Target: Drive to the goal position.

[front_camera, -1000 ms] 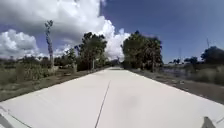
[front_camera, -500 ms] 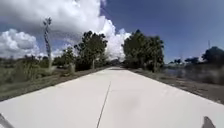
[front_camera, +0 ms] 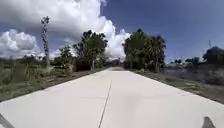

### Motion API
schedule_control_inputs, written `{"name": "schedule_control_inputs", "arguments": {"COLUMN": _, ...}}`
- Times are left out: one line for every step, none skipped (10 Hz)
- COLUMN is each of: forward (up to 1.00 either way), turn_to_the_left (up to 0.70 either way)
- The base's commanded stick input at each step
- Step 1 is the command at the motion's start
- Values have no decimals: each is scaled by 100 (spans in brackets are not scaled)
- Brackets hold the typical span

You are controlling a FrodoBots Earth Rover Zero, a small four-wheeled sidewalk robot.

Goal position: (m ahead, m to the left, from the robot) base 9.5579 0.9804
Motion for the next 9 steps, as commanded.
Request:
{"name": "schedule_control_inputs", "arguments": {"forward": 70, "turn_to_the_left": 0}}
{"name": "schedule_control_inputs", "arguments": {"forward": 70, "turn_to_the_left": 0}}
{"name": "schedule_control_inputs", "arguments": {"forward": 70, "turn_to_the_left": 0}}
{"name": "schedule_control_inputs", "arguments": {"forward": 70, "turn_to_the_left": 0}}
{"name": "schedule_control_inputs", "arguments": {"forward": 70, "turn_to_the_left": 0}}
{"name": "schedule_control_inputs", "arguments": {"forward": 70, "turn_to_the_left": 0}}
{"name": "schedule_control_inputs", "arguments": {"forward": 70, "turn_to_the_left": 0}}
{"name": "schedule_control_inputs", "arguments": {"forward": 70, "turn_to_the_left": 0}}
{"name": "schedule_control_inputs", "arguments": {"forward": 70, "turn_to_the_left": 0}}
